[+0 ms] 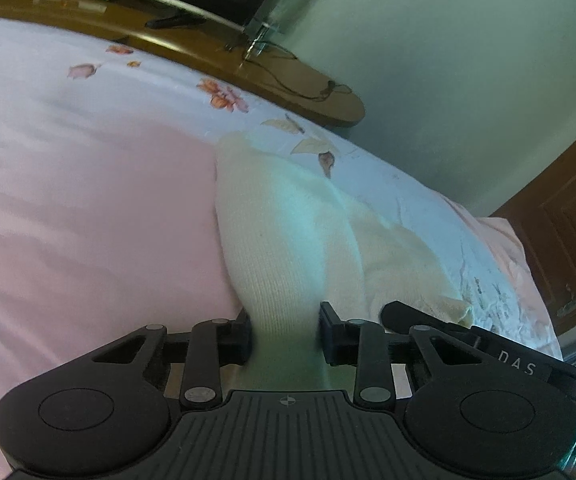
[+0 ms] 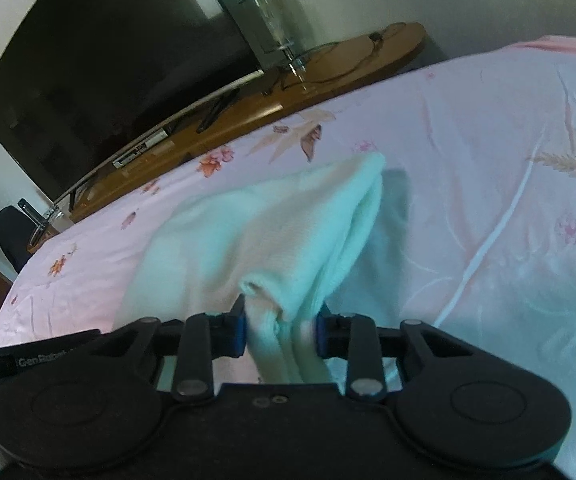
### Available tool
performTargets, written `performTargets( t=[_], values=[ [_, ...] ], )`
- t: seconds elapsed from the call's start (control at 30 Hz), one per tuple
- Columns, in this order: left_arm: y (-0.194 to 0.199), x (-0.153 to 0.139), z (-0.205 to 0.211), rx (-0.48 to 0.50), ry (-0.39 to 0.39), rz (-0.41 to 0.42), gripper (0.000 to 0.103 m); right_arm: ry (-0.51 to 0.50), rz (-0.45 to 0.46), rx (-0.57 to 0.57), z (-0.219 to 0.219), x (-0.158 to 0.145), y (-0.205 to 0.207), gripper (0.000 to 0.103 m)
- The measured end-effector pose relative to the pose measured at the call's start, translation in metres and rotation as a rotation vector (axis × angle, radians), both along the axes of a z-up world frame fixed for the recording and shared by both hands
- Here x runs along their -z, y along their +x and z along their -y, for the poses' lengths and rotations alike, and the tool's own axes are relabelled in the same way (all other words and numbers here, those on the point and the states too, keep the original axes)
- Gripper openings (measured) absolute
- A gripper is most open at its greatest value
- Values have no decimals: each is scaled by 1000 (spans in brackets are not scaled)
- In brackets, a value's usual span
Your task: Fold small clothes
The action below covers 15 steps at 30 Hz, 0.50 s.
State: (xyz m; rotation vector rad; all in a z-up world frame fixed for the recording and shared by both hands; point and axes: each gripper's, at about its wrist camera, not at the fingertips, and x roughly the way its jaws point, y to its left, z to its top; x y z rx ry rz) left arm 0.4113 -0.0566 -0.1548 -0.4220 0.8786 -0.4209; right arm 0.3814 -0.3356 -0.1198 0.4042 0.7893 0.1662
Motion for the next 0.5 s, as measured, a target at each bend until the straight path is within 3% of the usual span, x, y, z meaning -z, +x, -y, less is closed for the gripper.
performTargets(
  t=[0.5],
  values=[
    [-20,-40,-50,-48,6,49,32,-12,73,-58,-46,-43,-11,30]
  ],
)
